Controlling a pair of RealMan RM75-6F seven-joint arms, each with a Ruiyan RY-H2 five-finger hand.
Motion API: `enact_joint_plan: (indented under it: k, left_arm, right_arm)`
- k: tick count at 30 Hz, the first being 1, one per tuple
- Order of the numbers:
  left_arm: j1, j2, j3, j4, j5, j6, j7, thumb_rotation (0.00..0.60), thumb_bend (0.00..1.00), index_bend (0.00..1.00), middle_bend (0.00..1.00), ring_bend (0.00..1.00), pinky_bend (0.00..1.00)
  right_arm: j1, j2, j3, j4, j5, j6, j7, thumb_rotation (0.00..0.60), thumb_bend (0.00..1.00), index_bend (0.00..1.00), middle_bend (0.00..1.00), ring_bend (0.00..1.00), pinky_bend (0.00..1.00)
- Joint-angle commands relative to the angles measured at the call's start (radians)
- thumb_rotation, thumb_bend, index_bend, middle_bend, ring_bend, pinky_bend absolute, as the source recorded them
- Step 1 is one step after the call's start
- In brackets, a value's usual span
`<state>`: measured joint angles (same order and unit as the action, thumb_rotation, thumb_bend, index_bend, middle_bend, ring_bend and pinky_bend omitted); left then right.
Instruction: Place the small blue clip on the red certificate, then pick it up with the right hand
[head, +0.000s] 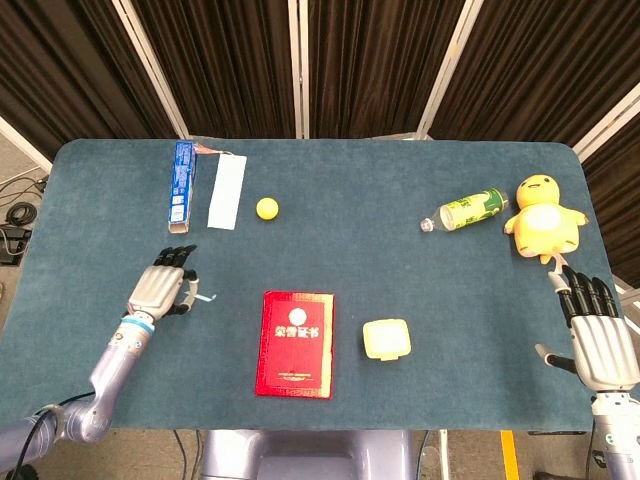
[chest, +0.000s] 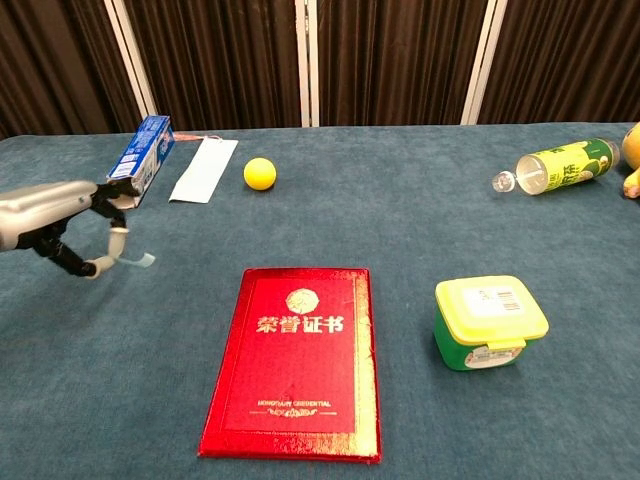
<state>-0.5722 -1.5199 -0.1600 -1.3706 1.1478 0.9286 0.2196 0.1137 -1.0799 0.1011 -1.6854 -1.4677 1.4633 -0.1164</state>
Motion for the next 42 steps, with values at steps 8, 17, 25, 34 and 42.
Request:
enact_joint_plan:
  k: [8, 17, 25, 34, 42]
  left_arm:
    - [-0.108, -0.035, -0.025, -0.081, 0.019, -0.035, 0.096, 0.6, 0.48, 0.66, 0.0, 0.0, 0.0]
    - [-0.185, -0.178, -0.017, -0.022, 0.02, -0.064, 0.159, 0.6, 0.49, 0.66, 0.0, 0.0, 0.0]
    - [-0.215, -0.225, -0.005, -0.012, 0.024, -0.056, 0.207, 0.6, 0.49, 0.64, 0.0, 0.0, 0.0]
    - [-0.23, -0.239, 0.007, -0.031, 0.011, -0.059, 0.231, 0.6, 0.44, 0.57, 0.0, 0.0, 0.0]
    - [-0.236, -0.202, 0.022, -0.073, 0.013, -0.072, 0.219, 0.6, 0.0, 0.19, 0.0, 0.0, 0.0]
  right_arm:
    - [-0.001, 0.003, 0.001, -0.001, 0.004, 0.002, -0.001, 0.6, 0.0, 0.04, 0.0, 0.0, 0.0]
    - [0.003, 0.0, 0.004, 0.008, 0.024, -0.011, -0.004, 0.6, 0.0, 0.04, 0.0, 0.0, 0.0]
    - [0.004, 0.003, 0.012, 0.016, 0.043, -0.016, 0.006, 0.6, 0.0, 0.04, 0.0, 0.0, 0.0]
    - [0.007, 0.002, 0.011, 0.014, 0.043, -0.022, 0.008, 0.6, 0.0, 0.04, 0.0, 0.0, 0.0]
    - [0.005, 0.005, 0.011, 0.013, 0.042, -0.017, 0.011, 0.6, 0.0, 0.05, 0.0, 0.0, 0.0]
